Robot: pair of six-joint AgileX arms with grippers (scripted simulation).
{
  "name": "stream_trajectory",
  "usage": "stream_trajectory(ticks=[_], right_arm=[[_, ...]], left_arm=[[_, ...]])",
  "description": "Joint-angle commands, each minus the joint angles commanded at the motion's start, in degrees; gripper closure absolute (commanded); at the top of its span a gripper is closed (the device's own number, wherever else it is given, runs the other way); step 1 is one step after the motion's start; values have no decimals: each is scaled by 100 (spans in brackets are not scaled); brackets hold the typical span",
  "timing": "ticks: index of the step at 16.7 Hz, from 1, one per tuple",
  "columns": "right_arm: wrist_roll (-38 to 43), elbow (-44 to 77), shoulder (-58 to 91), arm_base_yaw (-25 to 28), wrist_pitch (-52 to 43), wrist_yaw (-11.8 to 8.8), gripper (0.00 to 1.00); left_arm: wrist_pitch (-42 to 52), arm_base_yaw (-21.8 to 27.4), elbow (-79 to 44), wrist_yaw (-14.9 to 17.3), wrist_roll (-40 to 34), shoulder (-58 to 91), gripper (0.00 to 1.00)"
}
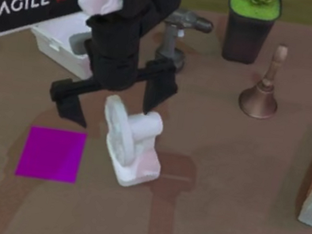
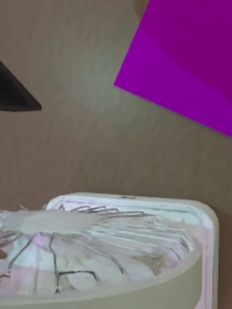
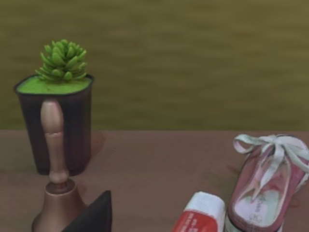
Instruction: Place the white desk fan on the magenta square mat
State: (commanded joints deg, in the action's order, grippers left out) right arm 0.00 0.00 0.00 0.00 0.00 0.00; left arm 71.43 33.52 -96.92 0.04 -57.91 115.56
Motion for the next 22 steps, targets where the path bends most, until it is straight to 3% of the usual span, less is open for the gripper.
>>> stream_trajectory(ticks=[4,17,22], right_arm=[[0,0,0,0,0,0,0],[0,0,0,0,0,0,0],[0,0,0,0,0,0,0]], left_arm=[[-23,1,23,0,-1,1,0],[-23,1,23,0,-1,1,98],[-23,1,23,0,-1,1,100]])
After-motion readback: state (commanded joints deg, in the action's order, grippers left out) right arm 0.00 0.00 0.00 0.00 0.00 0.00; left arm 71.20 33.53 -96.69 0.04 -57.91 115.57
